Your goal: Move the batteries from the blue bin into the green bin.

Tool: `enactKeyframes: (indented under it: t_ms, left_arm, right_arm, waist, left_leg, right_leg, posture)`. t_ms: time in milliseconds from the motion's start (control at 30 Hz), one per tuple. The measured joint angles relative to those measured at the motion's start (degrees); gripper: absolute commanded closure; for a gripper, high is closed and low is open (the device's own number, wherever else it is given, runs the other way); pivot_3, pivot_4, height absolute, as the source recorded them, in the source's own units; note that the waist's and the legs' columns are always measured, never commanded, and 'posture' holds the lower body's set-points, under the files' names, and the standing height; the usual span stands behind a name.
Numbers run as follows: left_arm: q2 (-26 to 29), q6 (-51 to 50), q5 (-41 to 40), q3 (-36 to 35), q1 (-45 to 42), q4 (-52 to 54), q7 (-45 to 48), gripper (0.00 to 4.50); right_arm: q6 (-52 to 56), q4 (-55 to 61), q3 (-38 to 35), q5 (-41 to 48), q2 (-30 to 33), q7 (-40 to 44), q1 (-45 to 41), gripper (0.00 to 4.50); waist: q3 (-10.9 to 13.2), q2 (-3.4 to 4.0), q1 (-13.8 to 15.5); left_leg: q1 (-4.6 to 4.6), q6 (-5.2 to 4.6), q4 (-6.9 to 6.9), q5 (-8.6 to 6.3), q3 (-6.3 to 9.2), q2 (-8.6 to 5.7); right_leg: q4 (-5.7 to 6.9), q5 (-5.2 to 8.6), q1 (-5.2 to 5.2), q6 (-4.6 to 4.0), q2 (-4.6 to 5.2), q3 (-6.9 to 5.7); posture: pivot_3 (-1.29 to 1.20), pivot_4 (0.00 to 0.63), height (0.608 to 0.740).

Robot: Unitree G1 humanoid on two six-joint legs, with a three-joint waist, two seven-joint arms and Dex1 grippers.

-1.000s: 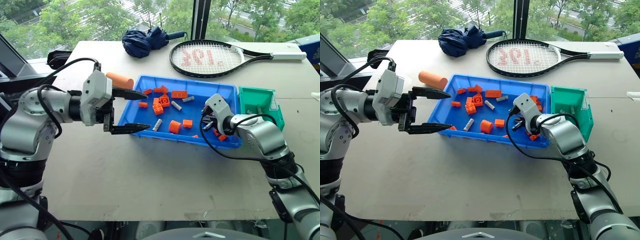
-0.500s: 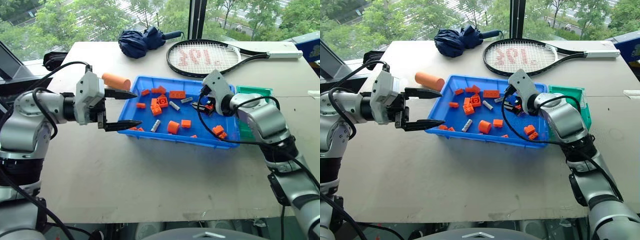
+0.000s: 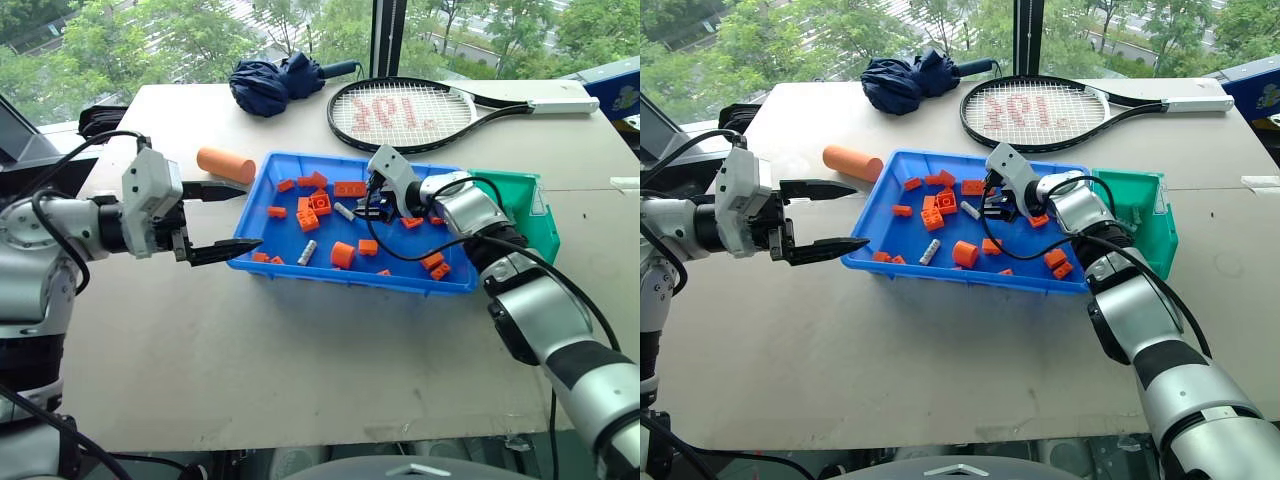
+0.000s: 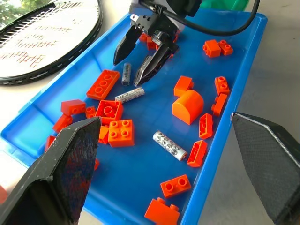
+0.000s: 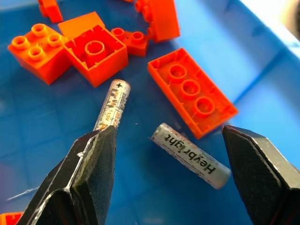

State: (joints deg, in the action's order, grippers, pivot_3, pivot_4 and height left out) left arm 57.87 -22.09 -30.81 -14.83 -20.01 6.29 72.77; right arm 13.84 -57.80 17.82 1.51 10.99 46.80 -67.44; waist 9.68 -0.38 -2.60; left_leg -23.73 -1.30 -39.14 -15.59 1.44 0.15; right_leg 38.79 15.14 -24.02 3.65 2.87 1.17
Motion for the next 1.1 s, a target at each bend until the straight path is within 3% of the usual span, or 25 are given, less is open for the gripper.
enactKeyframes:
  t_ms: [233, 367, 533, 800, 833, 933, 1033, 1100]
  left_arm:
    - [0.7, -0.1, -0.6, -2.0, 1.7, 1.3, -0.5, 0.0]
    - [1.2, -0.2, -0.8, -2.8, 2.2, 1.8, -0.7, 0.0]
    - [1.2, -0.2, -0.8, -2.4, 2.0, 1.9, -0.7, 0.0]
    - [-0.5, 0.0, -0.8, 2.1, -3.0, 0.4, 0.3, 0.0]
    - [-1.2, -0.1, -0.9, 2.6, -3.6, 0.4, 0.4, 0.0]
    - [-3.4, -1.2, -2.1, 4.4, -6.4, 0.6, 0.5, 0.0]
    - [-5.5, -5.2, -4.4, 6.2, -9.6, 2.1, -0.7, 0.0]
    - [-6.3, -7.6, -5.6, 7.6, -11.2, 3.3, -1.2, 0.0]
  right_arm:
    - [-2.9, -10.9, -1.6, -3.1, -1.7, 2.8, -5.0, 0.93]
    - [-2.7, -11.8, -2.9, -3.9, -1.6, 4.0, -5.2, 2.06]
    - [-1.9, -12.5, -3.5, -5.4, -1.6, 4.4, -5.1, 4.49]
    - [2.3, -5.6, -3.6, -6.8, 1.9, 8.9, -2.3, 4.49]
    - [3.8, -2.7, -3.6, -6.7, 2.9, 9.4, -1.1, 4.49]
    - [18.3, 23.0, -5.8, -3.4, 10.2, 12.1, 9.0, 4.49]
    - [38.3, 51.4, -13.1, 1.8, 17.3, 10.5, 16.0, 4.49]
    - [46.2, 62.7, -17.6, 4.1, 20.2, 8.8, 17.2, 4.49]
  waist:
    - [0.0, 0.0, 0.0]
    - [0.0, 0.0, 0.0]
    - [0.0, 0.01, 0.0]
    - [0.0, 0.01, 0.2]
    - [0.0, 0.01, 0.2]
    - [0.0, 0.04, 0.8]
    - [0.0, 0.06, 1.3]
    - [0.0, 0.03, 1.1]
  left_leg:
    - [0.01, 0.06, 0.02, 0.03, 0.01, 0.0]
    - [0.01, 0.08, 0.03, 0.04, 0.02, 0.0]
    - [0.01, 0.09, 0.03, 0.05, 0.01, -0.01]
    - [-0.01, 0.09, 0.03, 0.05, 0.03, -0.04]
    - [-0.02, 0.09, 0.03, 0.05, 0.03, -0.03]
    - [-0.2, 0.07, -0.04, 0.04, 0.13, -0.04]
    - [-0.38, 0.05, -0.06, 0.03, 0.18, -0.05]
    - [-0.28, -0.15, -0.06, -0.08, 0.12, -0.05]
  right_leg:
    - [0.02, 0.0, -0.02, 0.0, 0.01, 0.01]
    - [0.04, 0.0, -0.02, 0.0, 0.02, 0.02]
    - [0.06, 0.0, -0.04, 0.0, 0.02, 0.04]
    - [0.08, 0.0, -0.04, 0.0, 0.04, 0.02]
    - [0.07, 0.0, -0.04, 0.0, 0.04, 0.02]
    - [0.08, -0.01, -0.1, 0.01, 0.14, -0.1]
    - [0.09, -0.01, -0.15, 0.02, 0.13, -0.15]
    - [0.05, -0.01, -0.14, 0.02, 0.11, -0.09]
  posture:
    - [0.0, 0.15, 0.74]
    - [0.0, 0.15, 0.74]
    - [0.0, 0.15, 0.74]
    - [0.0, 0.15, 0.74]
    - [0.0, 0.15, 0.74]
    - [0.0, 0.15, 0.74]
    - [0.0, 0.15, 0.74]
    - [0.0, 0.15, 0.74]
